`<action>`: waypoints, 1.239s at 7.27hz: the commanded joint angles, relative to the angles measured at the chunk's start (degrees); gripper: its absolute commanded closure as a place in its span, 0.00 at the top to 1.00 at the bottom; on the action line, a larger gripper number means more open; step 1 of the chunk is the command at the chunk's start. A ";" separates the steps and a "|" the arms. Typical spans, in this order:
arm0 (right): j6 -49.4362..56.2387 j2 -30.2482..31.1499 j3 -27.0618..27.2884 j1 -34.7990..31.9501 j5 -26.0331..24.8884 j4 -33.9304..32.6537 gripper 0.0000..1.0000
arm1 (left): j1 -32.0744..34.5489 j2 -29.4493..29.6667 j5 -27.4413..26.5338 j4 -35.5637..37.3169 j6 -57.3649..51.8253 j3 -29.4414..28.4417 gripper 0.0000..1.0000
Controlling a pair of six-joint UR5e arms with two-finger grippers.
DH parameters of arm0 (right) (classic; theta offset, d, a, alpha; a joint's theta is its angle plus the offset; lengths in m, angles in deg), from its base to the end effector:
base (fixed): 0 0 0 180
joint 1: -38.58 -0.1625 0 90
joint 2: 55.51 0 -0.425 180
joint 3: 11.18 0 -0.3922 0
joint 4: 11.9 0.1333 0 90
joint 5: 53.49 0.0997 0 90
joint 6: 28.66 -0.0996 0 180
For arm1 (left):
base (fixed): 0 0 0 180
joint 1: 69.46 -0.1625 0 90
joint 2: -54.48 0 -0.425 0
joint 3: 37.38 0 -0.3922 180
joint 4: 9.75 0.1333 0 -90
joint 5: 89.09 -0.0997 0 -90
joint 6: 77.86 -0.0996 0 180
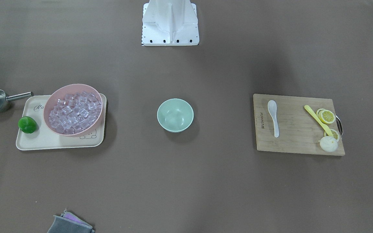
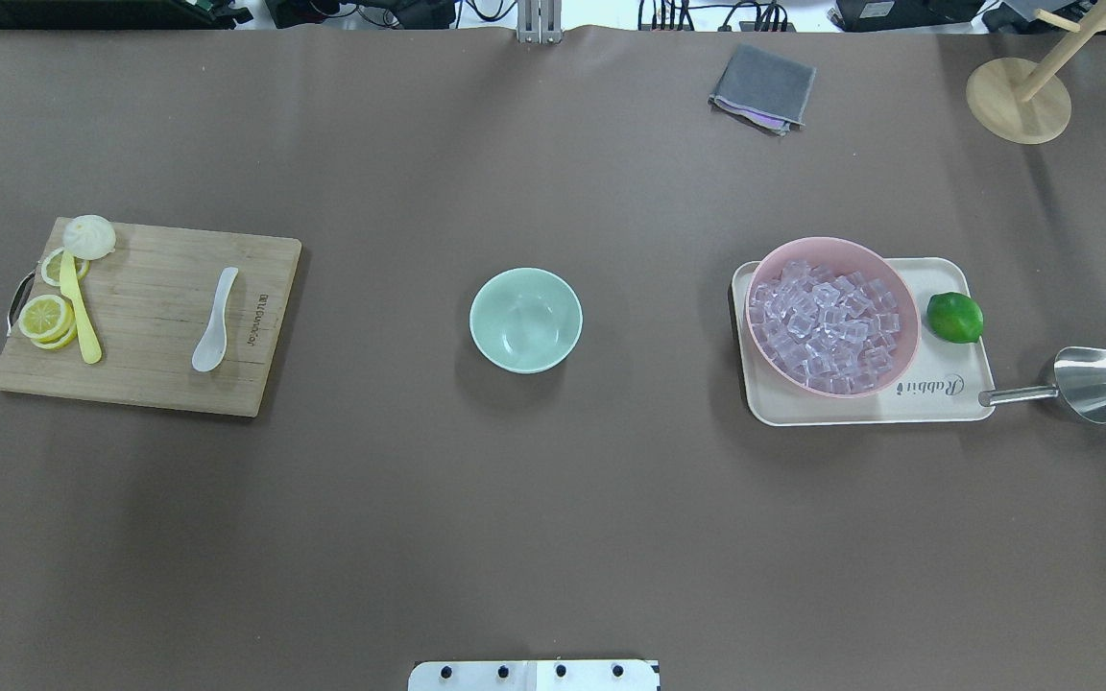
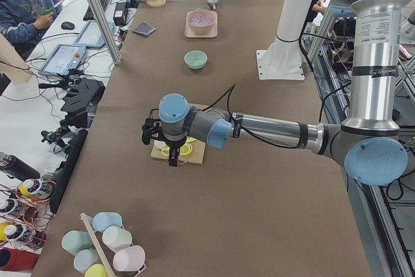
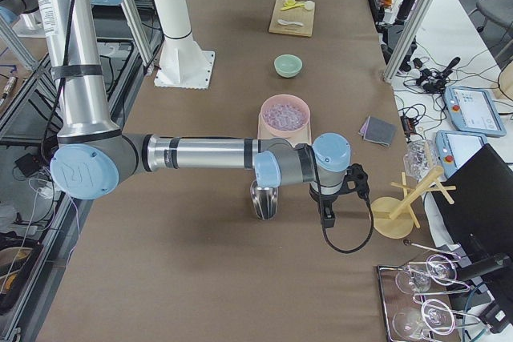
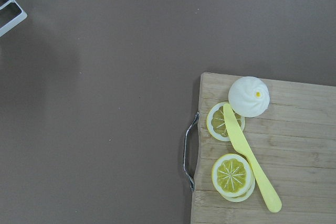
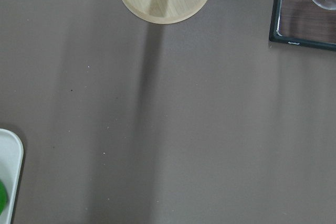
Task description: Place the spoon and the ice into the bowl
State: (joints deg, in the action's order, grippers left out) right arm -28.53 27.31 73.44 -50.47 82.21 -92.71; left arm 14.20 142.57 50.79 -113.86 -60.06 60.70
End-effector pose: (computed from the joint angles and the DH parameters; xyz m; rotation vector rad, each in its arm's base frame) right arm 0.0528 -0.5572 0.6211 0.1759 -0.7965 -0.0943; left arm -0.0025 -0.4948 0.5708 0.1437 0.9105 -0.0316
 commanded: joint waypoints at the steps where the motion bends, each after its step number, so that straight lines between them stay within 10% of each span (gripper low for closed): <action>1: -0.22 0.50 0.55 -0.06 0.35 0.30 1.00 | 0.18 -0.37 -0.22 -4.23 2.30 -1.12 0.98; 9: -0.22 2.60 1.43 0.02 2.01 5.75 1.00 | -0.08 -0.20 0.66 -6.63 2.24 -3.50 0.97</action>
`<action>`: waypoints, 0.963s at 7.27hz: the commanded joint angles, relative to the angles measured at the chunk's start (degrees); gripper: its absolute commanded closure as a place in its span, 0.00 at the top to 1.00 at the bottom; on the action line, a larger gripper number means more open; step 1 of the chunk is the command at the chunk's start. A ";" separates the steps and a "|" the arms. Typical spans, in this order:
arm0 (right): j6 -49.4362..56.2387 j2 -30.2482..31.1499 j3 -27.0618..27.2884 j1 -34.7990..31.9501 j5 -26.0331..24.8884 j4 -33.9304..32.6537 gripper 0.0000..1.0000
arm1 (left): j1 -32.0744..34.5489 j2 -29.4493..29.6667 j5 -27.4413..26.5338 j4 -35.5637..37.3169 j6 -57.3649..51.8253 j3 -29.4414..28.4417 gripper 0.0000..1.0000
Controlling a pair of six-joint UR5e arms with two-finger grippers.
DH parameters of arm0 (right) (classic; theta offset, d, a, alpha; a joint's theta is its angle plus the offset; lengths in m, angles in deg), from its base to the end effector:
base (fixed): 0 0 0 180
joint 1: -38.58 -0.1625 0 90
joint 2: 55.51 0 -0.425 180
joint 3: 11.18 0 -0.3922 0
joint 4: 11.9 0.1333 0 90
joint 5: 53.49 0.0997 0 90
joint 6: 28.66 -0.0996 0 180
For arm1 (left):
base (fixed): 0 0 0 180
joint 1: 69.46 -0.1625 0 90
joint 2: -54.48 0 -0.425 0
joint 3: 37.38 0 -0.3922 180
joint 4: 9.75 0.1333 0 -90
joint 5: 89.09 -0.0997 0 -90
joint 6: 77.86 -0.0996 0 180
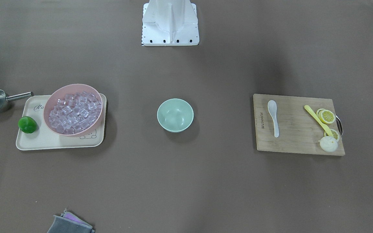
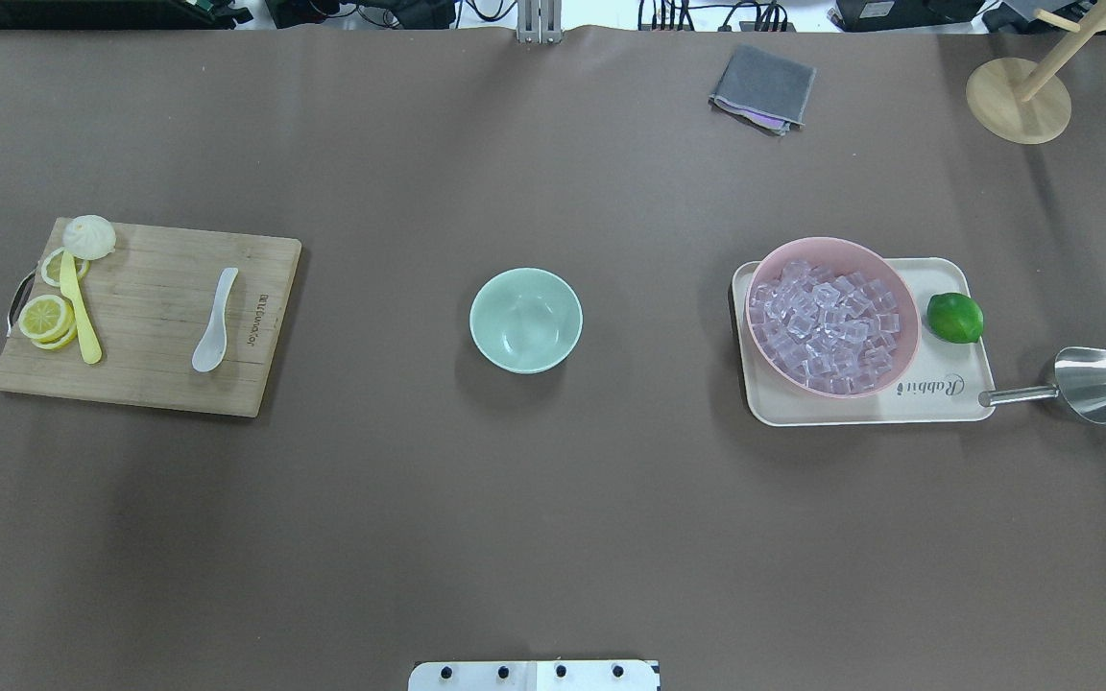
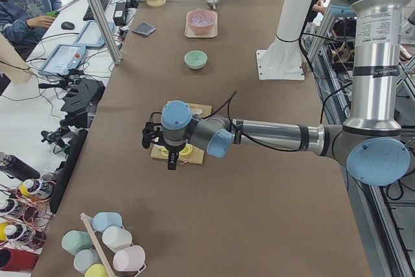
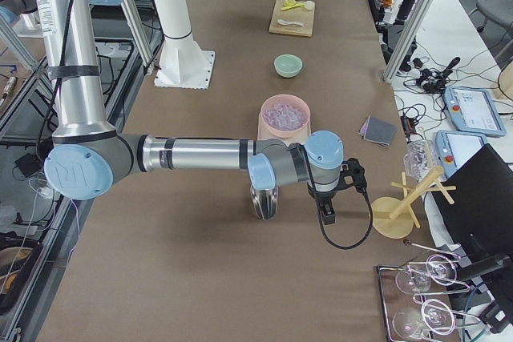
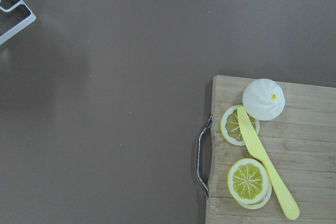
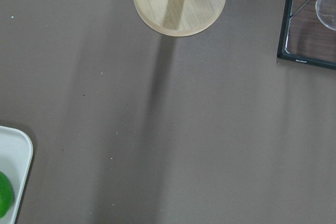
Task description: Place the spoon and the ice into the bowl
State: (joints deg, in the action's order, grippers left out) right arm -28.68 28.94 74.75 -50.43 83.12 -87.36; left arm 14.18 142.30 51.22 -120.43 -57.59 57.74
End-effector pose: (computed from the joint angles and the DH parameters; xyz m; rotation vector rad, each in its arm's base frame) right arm 0.0514 -0.5489 0.6136 0.2569 -0.8105 -0.1296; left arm -0.0018 -0.4956 0.5854 0.1754 0.9294 -0.0435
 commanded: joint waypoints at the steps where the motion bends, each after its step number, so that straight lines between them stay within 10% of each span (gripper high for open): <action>1: -0.25 1.07 0.03 0.07 4.16 0.40 1.00 | -0.06 0.33 0.14 -0.06 0.63 0.59 0.98; 7: -26.04 0.46 17.22 12.95 2.97 0.48 0.99 | -17.22 12.69 -7.80 -0.41 27.90 3.67 0.98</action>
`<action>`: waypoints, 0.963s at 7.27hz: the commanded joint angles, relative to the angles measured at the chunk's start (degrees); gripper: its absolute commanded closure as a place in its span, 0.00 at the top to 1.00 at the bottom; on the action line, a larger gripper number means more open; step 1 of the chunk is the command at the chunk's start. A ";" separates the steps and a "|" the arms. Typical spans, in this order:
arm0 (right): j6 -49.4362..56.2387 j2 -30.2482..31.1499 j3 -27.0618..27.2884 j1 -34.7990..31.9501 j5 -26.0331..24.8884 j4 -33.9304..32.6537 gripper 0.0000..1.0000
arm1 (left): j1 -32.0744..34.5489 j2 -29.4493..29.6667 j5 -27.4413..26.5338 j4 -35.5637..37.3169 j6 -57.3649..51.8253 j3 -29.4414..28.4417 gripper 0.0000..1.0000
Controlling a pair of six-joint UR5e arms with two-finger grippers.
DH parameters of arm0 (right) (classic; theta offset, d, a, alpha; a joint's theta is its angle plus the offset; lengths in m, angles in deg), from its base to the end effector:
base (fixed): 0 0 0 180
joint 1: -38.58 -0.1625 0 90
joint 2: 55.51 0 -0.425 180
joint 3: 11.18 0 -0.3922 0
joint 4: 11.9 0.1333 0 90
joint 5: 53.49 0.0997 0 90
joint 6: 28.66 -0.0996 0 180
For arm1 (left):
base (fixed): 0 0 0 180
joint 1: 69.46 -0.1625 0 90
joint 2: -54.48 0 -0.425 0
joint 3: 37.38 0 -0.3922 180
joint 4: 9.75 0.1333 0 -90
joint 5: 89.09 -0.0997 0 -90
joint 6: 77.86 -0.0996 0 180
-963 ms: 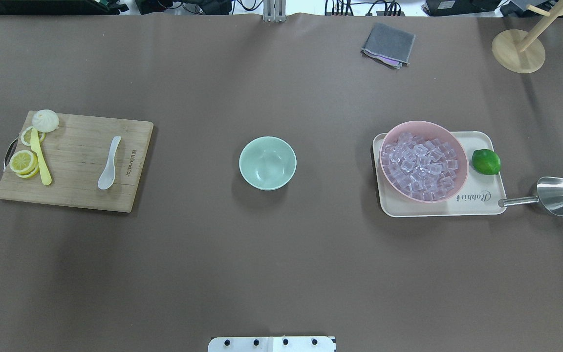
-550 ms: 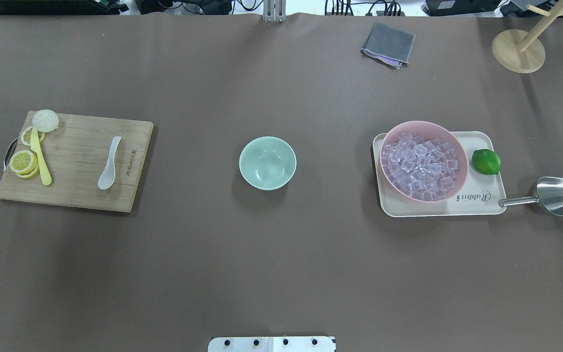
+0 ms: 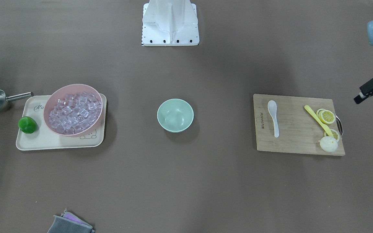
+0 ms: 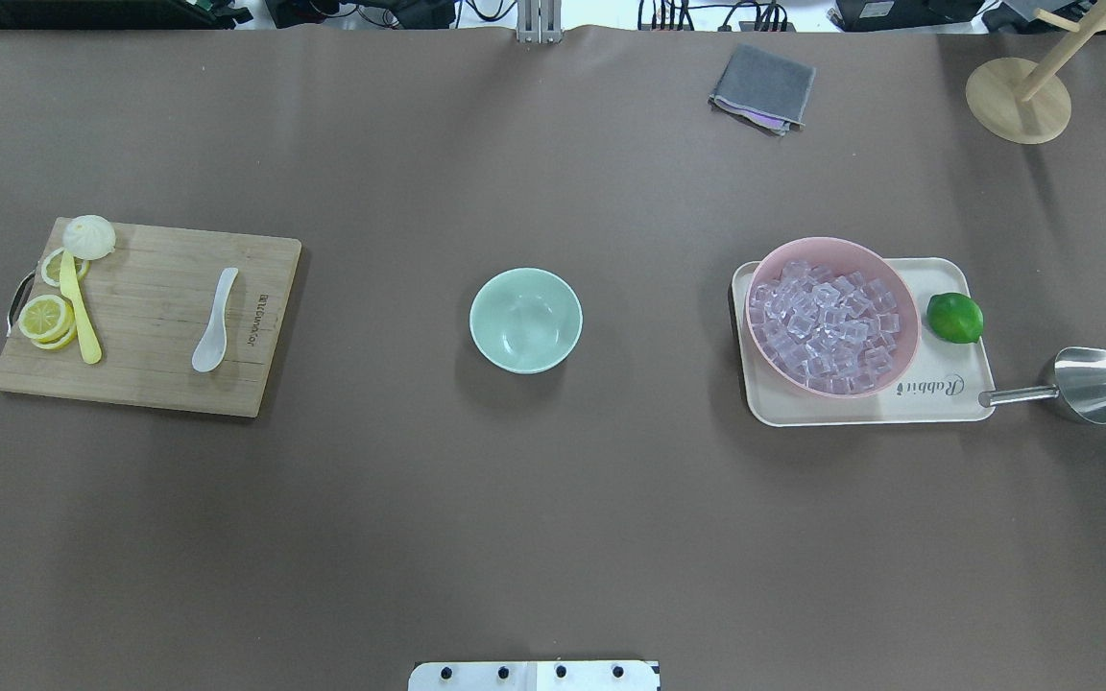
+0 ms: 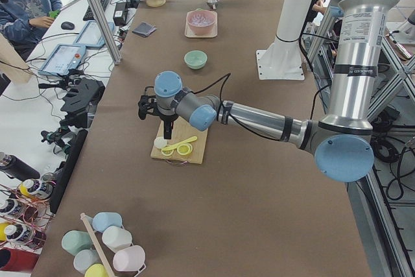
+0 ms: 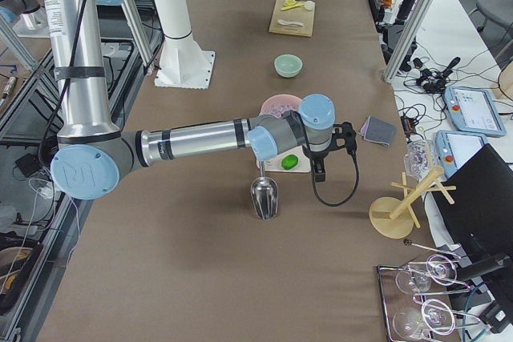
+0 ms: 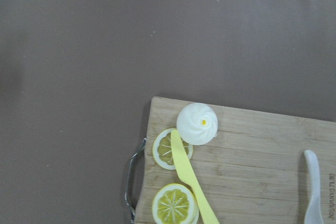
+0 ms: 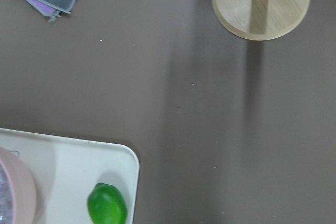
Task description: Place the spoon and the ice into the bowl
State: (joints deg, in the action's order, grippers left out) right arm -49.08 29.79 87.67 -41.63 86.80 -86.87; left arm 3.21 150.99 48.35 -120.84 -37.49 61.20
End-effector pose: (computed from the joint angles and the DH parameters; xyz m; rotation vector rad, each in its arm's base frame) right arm -0.0350 -0.5360 0.5024 0.2257 -0.9488 -0.0482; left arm 0.1058 -0.5401 0.4782 0.1345 0.9847 -0.1072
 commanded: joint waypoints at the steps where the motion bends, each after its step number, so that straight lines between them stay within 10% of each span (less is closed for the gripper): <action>1: -11.25 -1.00 8.08 9.67 -3.94 -0.01 0.98 | -12.75 5.78 -10.04 0.18 11.88 -0.23 0.97; 7: -25.02 -9.53 8.47 22.65 -13.47 -0.89 0.98 | -24.50 10.98 -18.61 -0.09 12.10 -7.61 0.61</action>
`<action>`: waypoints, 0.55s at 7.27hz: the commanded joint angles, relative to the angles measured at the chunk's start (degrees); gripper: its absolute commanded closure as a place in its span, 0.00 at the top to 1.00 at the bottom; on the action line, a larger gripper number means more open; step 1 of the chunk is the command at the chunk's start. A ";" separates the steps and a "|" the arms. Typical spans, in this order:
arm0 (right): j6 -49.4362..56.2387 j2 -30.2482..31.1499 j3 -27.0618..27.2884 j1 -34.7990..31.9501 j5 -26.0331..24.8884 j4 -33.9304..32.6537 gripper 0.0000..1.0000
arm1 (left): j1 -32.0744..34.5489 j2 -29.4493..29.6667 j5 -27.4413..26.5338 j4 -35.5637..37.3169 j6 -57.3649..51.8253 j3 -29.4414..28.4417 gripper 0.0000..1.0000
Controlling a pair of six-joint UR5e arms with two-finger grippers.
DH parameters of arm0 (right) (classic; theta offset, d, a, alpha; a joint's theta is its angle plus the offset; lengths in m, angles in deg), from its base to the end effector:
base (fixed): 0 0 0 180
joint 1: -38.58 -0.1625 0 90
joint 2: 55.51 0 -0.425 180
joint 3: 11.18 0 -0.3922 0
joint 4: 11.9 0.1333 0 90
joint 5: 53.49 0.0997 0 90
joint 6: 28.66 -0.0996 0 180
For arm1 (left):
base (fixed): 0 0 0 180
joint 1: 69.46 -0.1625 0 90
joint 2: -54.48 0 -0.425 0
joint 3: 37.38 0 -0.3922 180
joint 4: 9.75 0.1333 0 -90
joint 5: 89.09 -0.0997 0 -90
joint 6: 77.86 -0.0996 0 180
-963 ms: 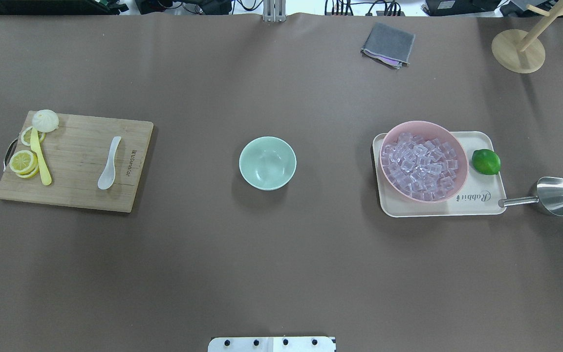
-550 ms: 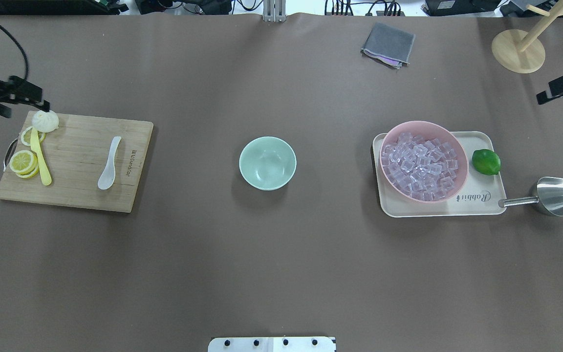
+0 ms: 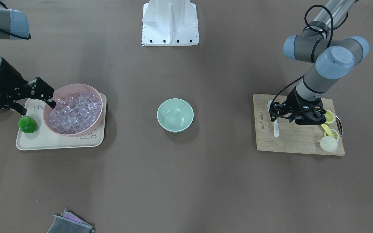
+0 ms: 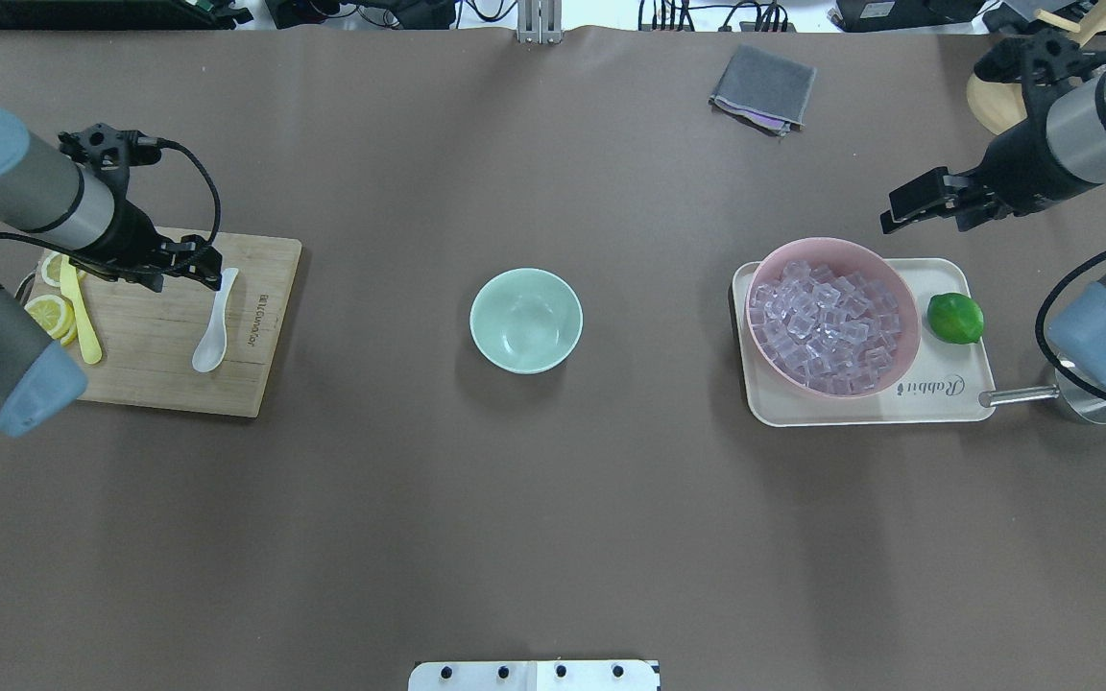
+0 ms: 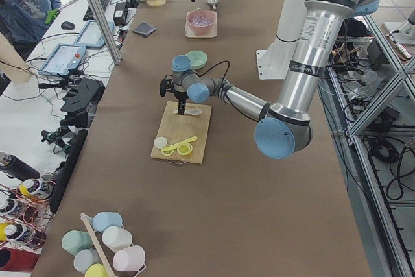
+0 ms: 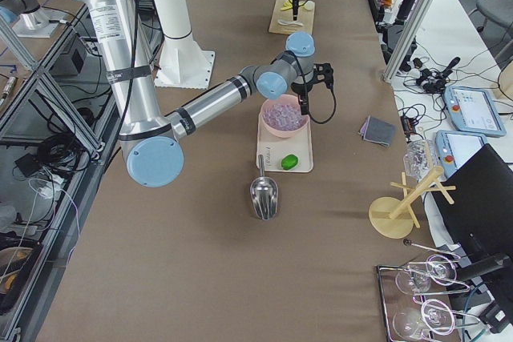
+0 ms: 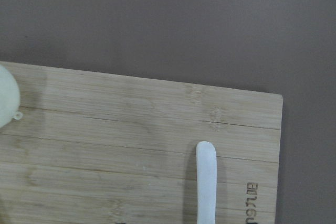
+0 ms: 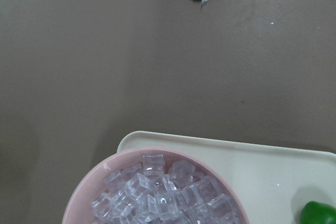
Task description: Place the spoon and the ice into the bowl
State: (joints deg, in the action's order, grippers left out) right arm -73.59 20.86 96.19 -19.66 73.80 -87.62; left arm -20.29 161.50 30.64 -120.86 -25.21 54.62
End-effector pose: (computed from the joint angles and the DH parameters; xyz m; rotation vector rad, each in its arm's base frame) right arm -0.2342 -0.5169 0.3584 0.2144 -0.9529 -0.0457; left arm 0.3466 -0.5294 0.4429 0.1067 0.8380 -0.0122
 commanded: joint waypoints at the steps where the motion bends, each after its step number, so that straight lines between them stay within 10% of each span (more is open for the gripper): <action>1: -0.51 -0.70 -0.14 0.67 -0.47 -0.13 0.98 | -1.18 0.64 -1.69 -0.15 -0.35 -2.51 0.59; 3: -0.51 -0.70 -0.23 0.67 -0.55 -0.13 0.98 | -2.23 1.61 -1.78 -0.16 -0.09 -2.88 0.54; 4: -0.51 -0.70 -0.23 0.67 -0.55 -0.13 0.98 | -2.32 1.70 -1.78 -0.16 0.17 -2.62 0.12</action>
State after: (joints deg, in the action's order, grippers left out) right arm -74.09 20.18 96.00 -19.00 73.26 -87.75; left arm -22.36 162.99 28.91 -121.01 -25.27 51.93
